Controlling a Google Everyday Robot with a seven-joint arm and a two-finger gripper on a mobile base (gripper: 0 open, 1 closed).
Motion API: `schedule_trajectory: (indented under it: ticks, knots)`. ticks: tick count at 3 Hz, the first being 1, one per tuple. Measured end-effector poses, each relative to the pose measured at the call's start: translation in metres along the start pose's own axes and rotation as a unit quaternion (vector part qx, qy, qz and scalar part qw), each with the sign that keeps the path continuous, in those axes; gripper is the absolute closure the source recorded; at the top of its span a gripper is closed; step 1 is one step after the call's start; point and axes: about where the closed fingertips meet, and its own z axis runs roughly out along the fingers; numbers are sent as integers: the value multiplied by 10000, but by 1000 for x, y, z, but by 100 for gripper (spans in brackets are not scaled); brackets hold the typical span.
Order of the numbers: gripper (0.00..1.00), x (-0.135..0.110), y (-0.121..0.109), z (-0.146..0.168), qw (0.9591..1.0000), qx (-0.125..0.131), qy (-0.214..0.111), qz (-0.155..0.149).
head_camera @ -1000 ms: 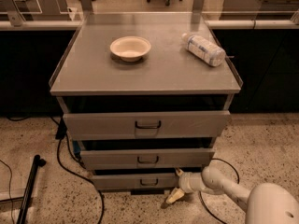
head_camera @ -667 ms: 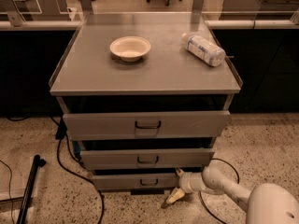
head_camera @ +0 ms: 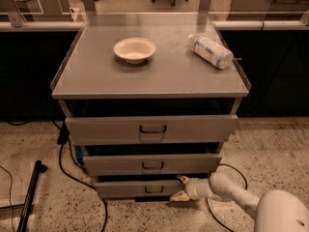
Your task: Open bottom drawer
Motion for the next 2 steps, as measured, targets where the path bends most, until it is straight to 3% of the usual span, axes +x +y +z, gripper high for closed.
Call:
schedule_trajectory:
  ticks: [2]
  knots:
    - [88, -3, -1, -4, 10000, 0, 0, 0]
